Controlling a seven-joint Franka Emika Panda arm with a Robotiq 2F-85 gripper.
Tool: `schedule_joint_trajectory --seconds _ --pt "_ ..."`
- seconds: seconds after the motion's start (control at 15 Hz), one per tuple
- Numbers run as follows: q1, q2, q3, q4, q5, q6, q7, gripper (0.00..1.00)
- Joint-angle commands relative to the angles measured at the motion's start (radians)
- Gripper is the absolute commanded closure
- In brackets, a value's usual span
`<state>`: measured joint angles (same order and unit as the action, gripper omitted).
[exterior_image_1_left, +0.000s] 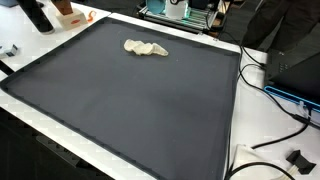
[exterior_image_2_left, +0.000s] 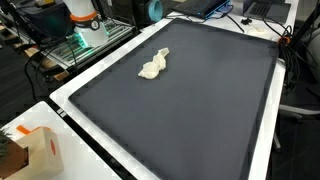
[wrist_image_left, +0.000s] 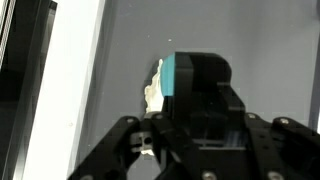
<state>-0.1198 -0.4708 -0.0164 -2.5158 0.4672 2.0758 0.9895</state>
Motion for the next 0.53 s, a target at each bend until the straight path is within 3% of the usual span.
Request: schedule_joint_trajectory --seconds 0.0,0.47 --pt "-0.016 -0.076 0.046 -0.010 -0.068 -0.027 0.083 0.75" --pt "-0.025 -0.120 0.146 0.011 -0.247 -0.041 0.269 0.75"
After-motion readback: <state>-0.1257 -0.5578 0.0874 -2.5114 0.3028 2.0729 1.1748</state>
